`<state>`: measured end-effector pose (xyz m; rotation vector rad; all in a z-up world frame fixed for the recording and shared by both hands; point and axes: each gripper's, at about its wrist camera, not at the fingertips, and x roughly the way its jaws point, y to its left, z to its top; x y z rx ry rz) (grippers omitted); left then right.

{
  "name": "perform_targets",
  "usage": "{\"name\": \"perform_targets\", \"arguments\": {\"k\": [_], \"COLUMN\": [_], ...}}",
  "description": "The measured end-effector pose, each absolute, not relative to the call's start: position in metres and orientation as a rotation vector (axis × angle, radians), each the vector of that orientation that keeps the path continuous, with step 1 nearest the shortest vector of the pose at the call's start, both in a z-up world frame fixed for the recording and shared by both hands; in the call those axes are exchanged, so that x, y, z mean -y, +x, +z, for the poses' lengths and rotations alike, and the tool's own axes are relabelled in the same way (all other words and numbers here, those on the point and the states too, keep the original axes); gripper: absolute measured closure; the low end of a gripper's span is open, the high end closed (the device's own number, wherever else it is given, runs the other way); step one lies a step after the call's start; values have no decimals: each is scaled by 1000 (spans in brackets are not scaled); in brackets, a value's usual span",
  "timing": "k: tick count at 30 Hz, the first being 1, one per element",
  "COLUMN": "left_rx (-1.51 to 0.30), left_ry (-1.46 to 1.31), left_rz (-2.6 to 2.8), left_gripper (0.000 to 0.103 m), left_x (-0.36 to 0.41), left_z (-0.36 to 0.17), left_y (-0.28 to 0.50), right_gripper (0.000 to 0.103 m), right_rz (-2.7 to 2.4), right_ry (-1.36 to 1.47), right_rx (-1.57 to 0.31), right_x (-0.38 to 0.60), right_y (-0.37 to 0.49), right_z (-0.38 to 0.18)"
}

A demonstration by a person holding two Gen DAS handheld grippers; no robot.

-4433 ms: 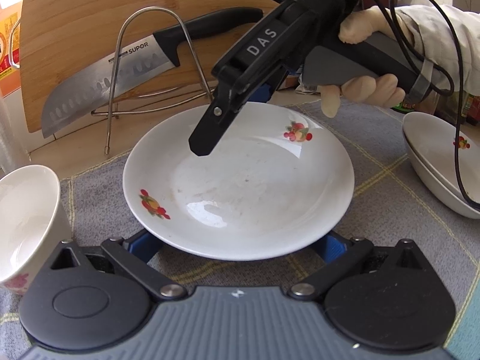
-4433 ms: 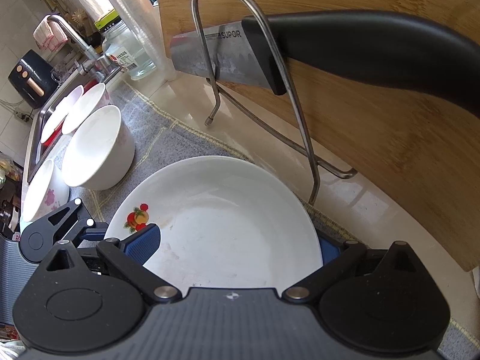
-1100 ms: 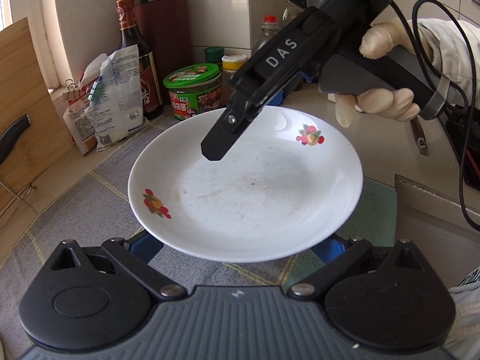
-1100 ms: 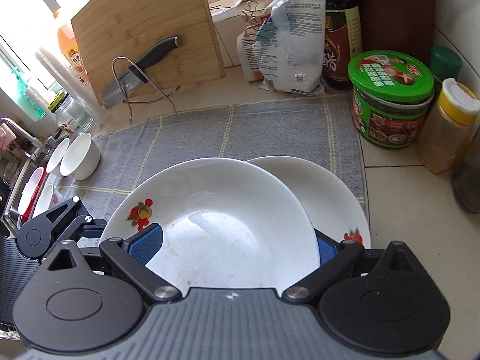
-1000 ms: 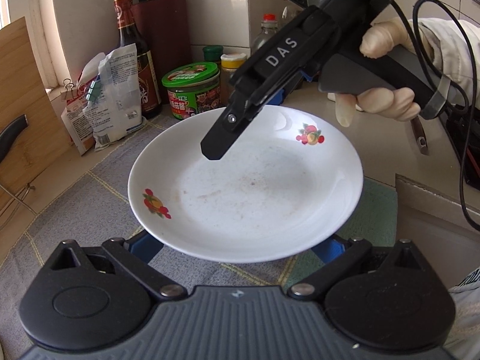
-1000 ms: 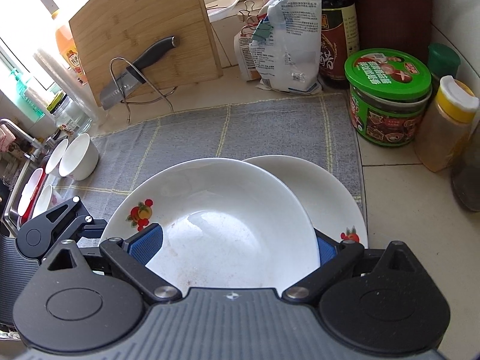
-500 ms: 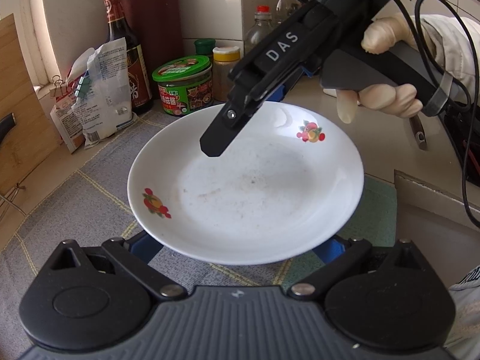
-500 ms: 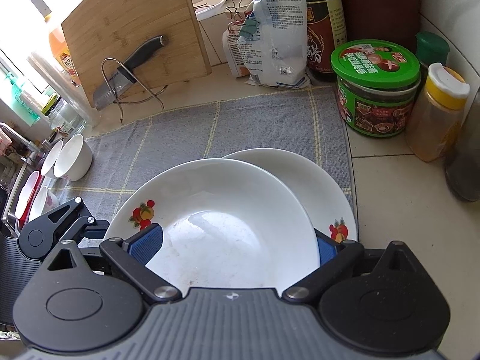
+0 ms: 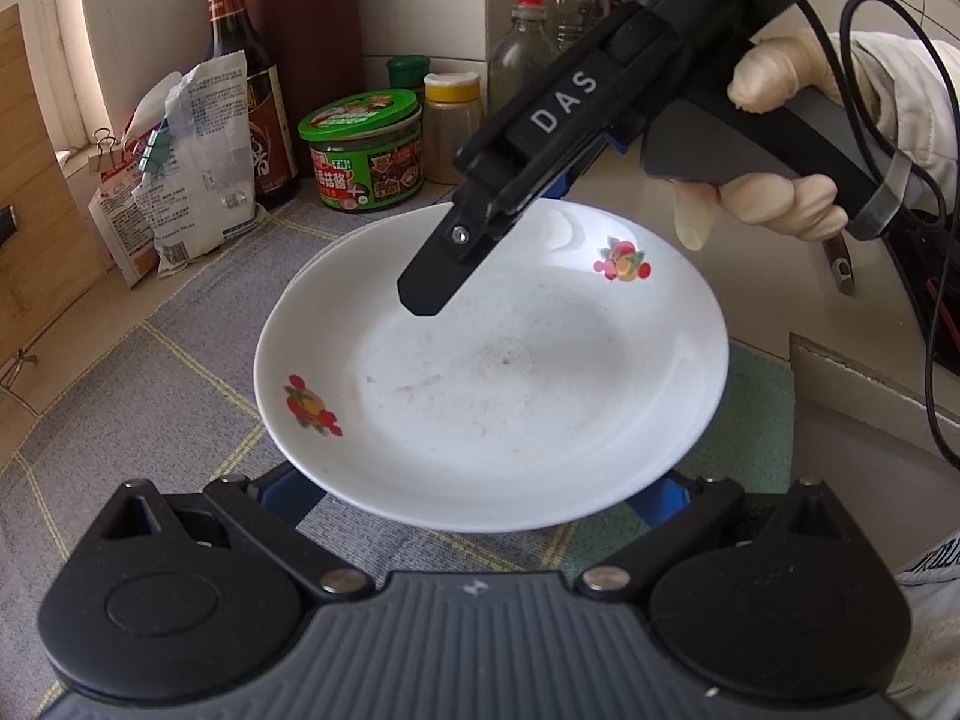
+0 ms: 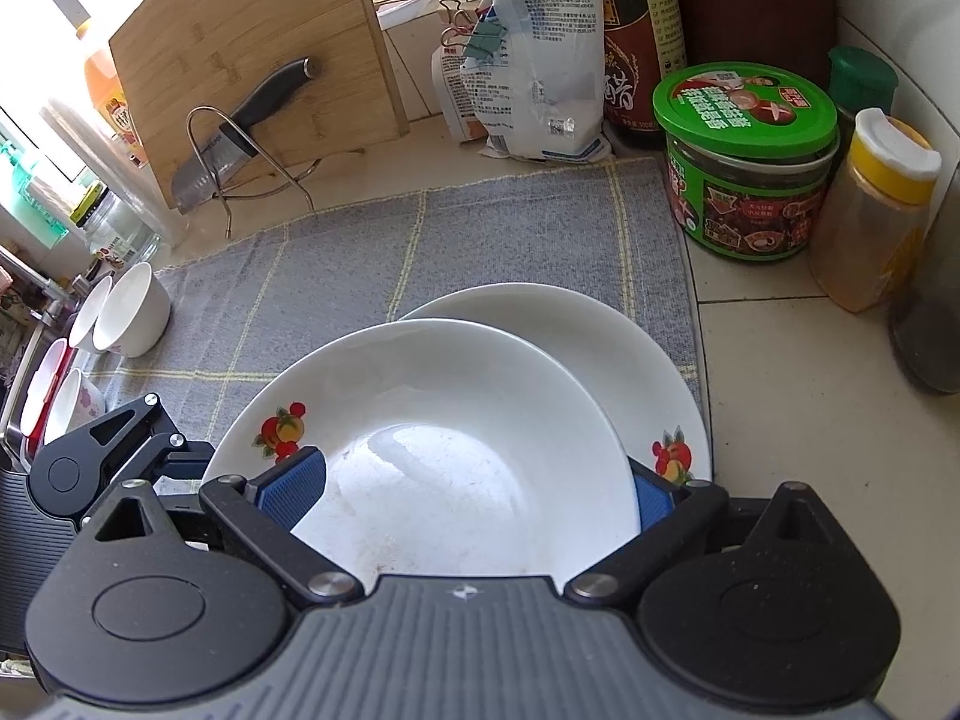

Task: Organize plates and bowls
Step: 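Carry the plate with both tools over the stacked plates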

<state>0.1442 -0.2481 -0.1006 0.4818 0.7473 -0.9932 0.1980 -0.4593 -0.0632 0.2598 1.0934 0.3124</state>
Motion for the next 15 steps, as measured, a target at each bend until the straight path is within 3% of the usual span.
{"name": "perform_targets", "arguments": {"k": [15], "left_rx": [-784], "left_ry": [483], "left_rz": [-998], "left_gripper": [2], "left_x": [252], "left_z": [-101], "left_y": [149], "right_gripper": [1], "right_rz": [289], "right_ry": [247], "right_rx": [-1108], "right_x": [458], "right_y": [201], "right_z": [-68]}}
